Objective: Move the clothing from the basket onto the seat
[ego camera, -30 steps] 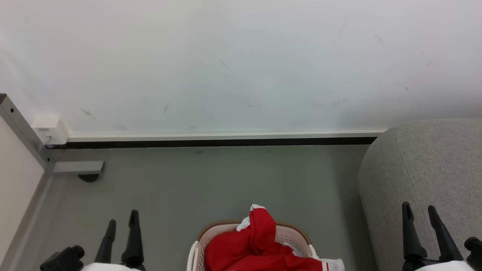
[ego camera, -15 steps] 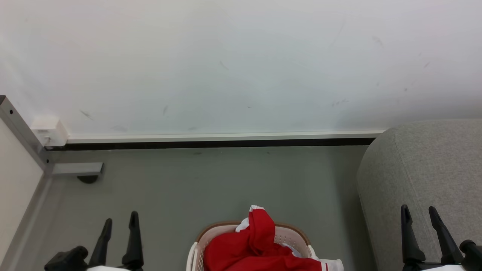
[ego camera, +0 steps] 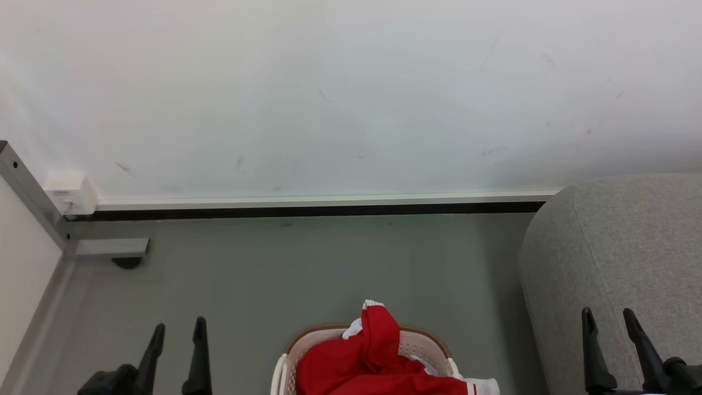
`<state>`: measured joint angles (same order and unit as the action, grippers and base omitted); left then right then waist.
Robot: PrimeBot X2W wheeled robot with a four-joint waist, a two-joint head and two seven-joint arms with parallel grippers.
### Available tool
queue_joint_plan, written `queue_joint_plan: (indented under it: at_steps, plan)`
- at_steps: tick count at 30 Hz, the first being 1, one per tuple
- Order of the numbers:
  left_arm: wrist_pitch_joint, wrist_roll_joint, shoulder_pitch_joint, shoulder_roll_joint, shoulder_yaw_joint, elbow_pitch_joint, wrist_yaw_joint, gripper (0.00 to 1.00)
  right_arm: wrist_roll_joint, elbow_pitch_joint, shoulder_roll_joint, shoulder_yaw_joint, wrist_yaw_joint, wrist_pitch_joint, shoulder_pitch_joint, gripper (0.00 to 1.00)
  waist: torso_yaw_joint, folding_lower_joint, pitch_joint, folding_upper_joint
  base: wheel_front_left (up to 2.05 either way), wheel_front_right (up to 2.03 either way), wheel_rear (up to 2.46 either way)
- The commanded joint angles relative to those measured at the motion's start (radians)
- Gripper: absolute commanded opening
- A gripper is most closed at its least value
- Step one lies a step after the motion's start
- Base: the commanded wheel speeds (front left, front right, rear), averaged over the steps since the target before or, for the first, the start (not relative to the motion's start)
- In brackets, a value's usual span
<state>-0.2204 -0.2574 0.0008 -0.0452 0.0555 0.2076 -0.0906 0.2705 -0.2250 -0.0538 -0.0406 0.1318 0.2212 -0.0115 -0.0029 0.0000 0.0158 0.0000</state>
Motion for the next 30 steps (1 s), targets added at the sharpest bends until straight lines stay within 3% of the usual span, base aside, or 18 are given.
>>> queue_joint_plan:
  at_steps: [1, 22, 30]
  plan:
    - [-0.01, 0.024, 0.01, -0.008, 0.002, 0.002, -0.005, 1.0, -0.021, -0.001, 0.0, -0.001, -0.002, 0.008, 0.01, 1.0, 0.0, 0.0, 0.001, 0.0, 0.0, 0.0, 0.0]
    - [-0.046, 0.133, 0.021, -0.008, -0.006, 0.048, -0.03, 1.0, -0.107, -0.032, 0.002, 0.019, -0.002, 0.046, 0.021, 1.0, -0.005, 0.0, 0.004, 0.0, 0.0, 0.0, 0.0]
    - [-0.045, 0.101, 0.014, -0.008, 0.004, 0.063, -0.036, 1.0, -0.084, -0.036, 0.002, 0.024, -0.002, 0.045, 0.023, 1.0, -0.009, 0.0, 0.004, 0.0, 0.0, 0.0, 0.0]
